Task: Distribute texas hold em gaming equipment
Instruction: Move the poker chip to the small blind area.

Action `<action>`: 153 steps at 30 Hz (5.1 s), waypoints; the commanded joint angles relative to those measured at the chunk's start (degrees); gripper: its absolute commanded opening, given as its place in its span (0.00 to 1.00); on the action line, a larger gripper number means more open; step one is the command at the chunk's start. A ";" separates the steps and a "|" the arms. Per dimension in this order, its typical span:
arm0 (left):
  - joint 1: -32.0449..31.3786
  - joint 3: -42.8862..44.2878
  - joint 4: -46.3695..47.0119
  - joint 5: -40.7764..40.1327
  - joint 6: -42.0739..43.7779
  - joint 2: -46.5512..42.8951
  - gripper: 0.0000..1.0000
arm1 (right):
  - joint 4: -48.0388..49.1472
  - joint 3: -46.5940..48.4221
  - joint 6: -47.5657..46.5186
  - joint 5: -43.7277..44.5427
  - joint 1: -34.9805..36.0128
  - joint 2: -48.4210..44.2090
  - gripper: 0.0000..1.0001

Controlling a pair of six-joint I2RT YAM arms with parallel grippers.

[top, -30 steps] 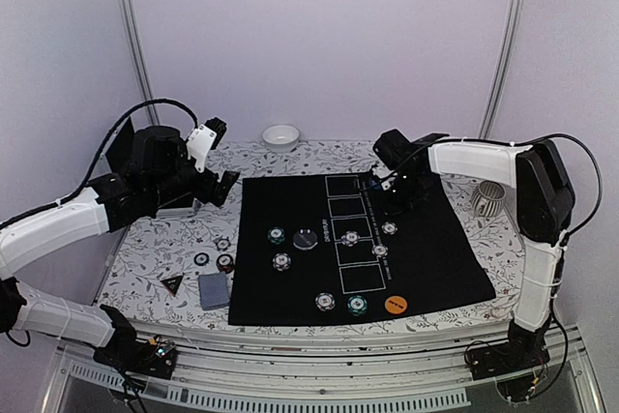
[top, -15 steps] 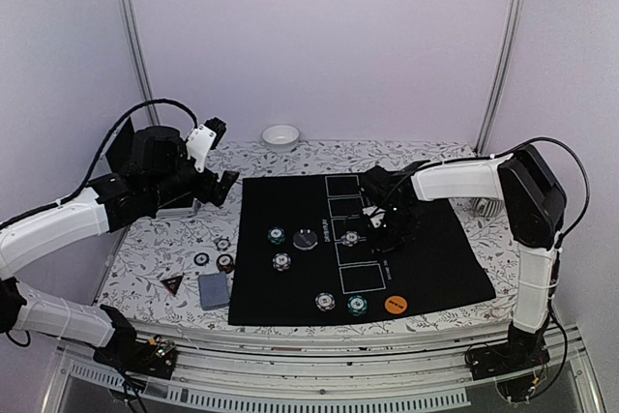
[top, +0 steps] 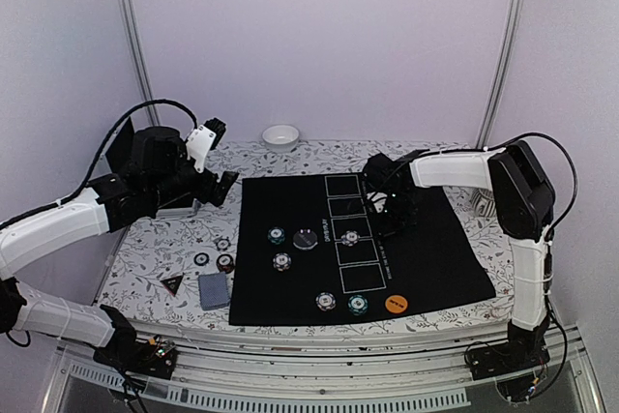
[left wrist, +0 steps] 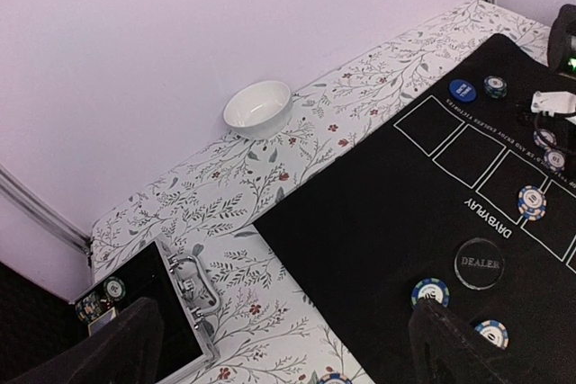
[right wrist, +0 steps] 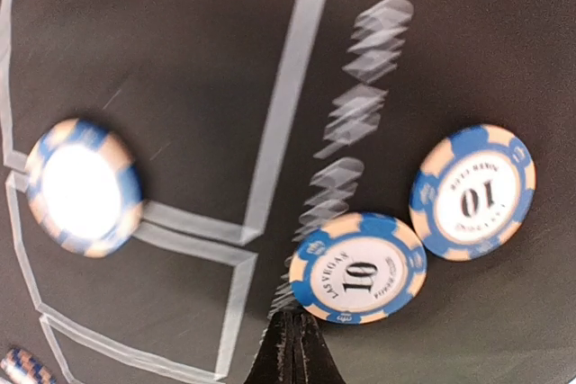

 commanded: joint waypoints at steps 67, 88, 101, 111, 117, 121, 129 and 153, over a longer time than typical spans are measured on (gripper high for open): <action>1.45 -0.88 1.38 -0.35 0.87 -0.96 0.98 | 0.58 10.79 -8.63 9.76 -4.77 7.36 0.03; 1.46 -0.88 1.27 -0.17 0.79 -1.31 0.98 | 4.06 6.23 -10.29 -4.46 -0.63 1.57 0.03; 1.45 -1.06 1.35 -0.35 1.04 -1.51 0.98 | 1.48 3.62 -8.22 4.05 -3.93 2.68 0.03; 1.54 -1.15 1.41 -0.27 1.02 -1.40 0.98 | 1.12 4.35 -8.08 9.36 -8.90 2.35 0.03; 1.54 -1.28 1.53 -0.52 1.07 -1.22 0.98 | -0.29 7.57 -9.21 10.57 -9.70 3.19 0.03; 1.59 -1.32 1.62 -0.44 1.05 -0.67 0.98 | -0.75 8.41 -9.08 8.38 -9.45 0.82 0.03; 1.76 -0.80 1.19 -0.62 1.04 1.08 0.98 | 5.18 5.05 -11.44 -6.58 -4.00 -1.90 0.03; 1.89 -1.24 1.45 -0.27 1.23 0.96 0.98 | 1.18 3.55 -8.72 5.01 -7.18 2.24 0.03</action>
